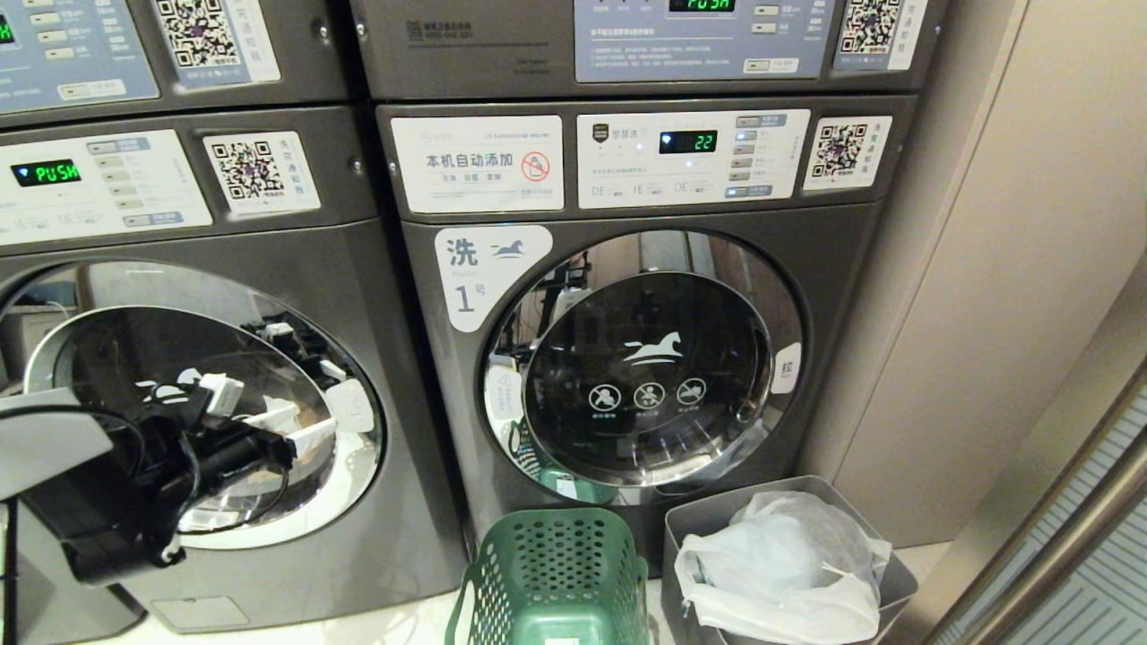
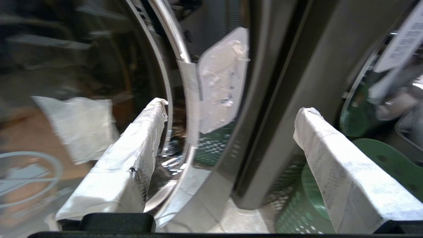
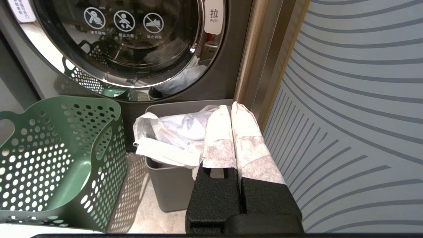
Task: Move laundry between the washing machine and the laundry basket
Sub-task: Open the lid of the washing machine
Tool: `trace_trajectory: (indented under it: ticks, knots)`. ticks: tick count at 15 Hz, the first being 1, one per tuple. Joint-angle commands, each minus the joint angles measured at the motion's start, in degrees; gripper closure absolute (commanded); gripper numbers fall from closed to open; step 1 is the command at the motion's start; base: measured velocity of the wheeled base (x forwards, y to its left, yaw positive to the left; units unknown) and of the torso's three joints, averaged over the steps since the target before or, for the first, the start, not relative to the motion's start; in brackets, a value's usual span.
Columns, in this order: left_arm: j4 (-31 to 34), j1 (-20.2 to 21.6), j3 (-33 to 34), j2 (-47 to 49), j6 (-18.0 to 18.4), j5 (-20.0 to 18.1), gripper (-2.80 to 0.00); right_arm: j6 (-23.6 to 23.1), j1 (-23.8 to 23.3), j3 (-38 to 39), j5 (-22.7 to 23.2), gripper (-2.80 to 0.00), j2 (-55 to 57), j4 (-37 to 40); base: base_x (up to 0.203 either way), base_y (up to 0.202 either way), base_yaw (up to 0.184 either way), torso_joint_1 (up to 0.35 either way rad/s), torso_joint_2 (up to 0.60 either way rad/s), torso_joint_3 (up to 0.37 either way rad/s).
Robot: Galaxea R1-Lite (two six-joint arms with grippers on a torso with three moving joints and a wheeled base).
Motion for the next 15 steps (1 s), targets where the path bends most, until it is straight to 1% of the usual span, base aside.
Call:
trace_trajectory:
  ticks: [1, 3, 5, 8, 11, 12, 13, 15]
  knots:
    - [-0.3, -0.1, -1.4, 1.4, -0.7, -1.4, -2.8, 0.0, 0.0, 0.0, 0.0, 0.0, 0.0, 0.0, 0.0, 0.0, 0.0, 0.0, 0.0, 0.0]
    - [0.0, -0.2, -3.9, 2.5, -1.9, -2.8, -2.8, 0.0, 0.0, 0.0, 0.0, 0.0, 0.1, 0.0, 0.0, 0.0, 0.0, 0.0, 0.0, 0.0]
    - [1.6, -0.1, -7.0, 3.5, -2.6, -3.1, -2.8, 0.0, 0.0, 0.0, 0.0, 0.0, 0.0, 0.0, 0.0, 0.0, 0.0, 0.0, 0.0, 0.0]
    - [4.5, -0.2, -11.2, 5.4, -2.6, -3.0, -2.8, 0.0, 0.0, 0.0, 0.0, 0.0, 0.0, 0.0, 0.0, 0.0, 0.0, 0.0, 0.0, 0.0]
    - [8.9, -0.6, -15.8, 6.4, -2.6, -3.3, -2.8, 0.0, 0.0, 0.0, 0.0, 0.0, 0.0, 0.0, 0.0, 0.0, 0.0, 0.0, 0.0, 0.0]
    - [10.2, -0.8, -17.5, 6.9, -2.6, -3.9, -2.8, 0.0, 0.0, 0.0, 0.0, 0.0, 0.0, 0.0, 0.0, 0.0, 0.0, 0.0, 0.0, 0.0]
    - [10.8, -1.1, -18.4, 7.4, -2.6, -5.4, -2.8, 0.0, 0.0, 0.0, 0.0, 0.0, 0.0, 0.0, 0.0, 0.0, 0.0, 0.0, 0.0, 0.0]
    - [10.9, -1.3, -18.5, 8.0, -2.6, -7.5, -2.8, 0.0, 0.0, 0.0, 0.0, 0.0, 0.1, 0.0, 0.0, 0.0, 0.0, 0.0, 0.0, 0.0]
